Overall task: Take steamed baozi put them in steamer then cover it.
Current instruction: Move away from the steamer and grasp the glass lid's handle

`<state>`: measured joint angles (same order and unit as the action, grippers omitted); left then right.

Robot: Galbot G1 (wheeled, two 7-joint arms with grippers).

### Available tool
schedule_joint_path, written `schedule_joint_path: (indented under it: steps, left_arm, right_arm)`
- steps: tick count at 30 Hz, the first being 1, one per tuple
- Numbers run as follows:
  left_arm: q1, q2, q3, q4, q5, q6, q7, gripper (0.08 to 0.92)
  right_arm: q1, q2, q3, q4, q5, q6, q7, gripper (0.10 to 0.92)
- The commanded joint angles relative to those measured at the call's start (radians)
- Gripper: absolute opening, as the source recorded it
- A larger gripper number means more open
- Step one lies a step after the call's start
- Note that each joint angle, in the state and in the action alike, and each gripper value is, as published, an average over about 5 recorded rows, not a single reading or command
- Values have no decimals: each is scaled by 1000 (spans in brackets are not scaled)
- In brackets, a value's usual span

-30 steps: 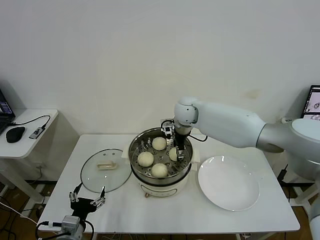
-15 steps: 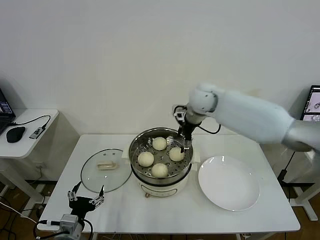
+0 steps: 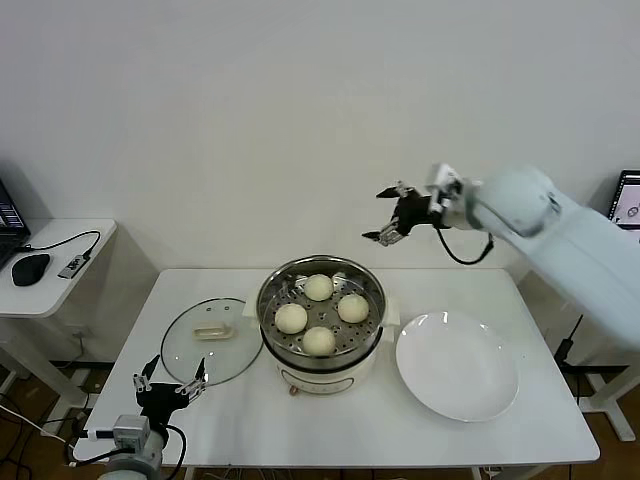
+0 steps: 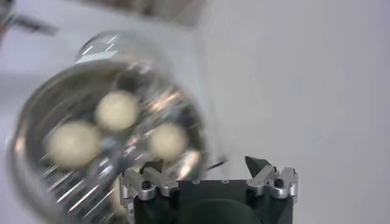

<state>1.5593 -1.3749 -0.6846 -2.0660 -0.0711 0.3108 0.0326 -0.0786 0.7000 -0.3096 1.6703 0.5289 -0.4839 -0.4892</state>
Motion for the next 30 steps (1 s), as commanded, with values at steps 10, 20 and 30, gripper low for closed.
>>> schedule_joint_path:
  steps: [10,20,30]
  left_arm:
    - [-107,14,14,97,52,-43,-22,823]
    - [-214,37,3,203,393,-140,5,823]
    - [-241,118,96,354,1127,-364,-157,823]
  right_arm:
    - [-1239,518,1117,254,-23,479,332,823]
    - [-1428,636,1120,249,15,530,359,823]
    - [-1484,636,1092,260,-21,529,359,823]
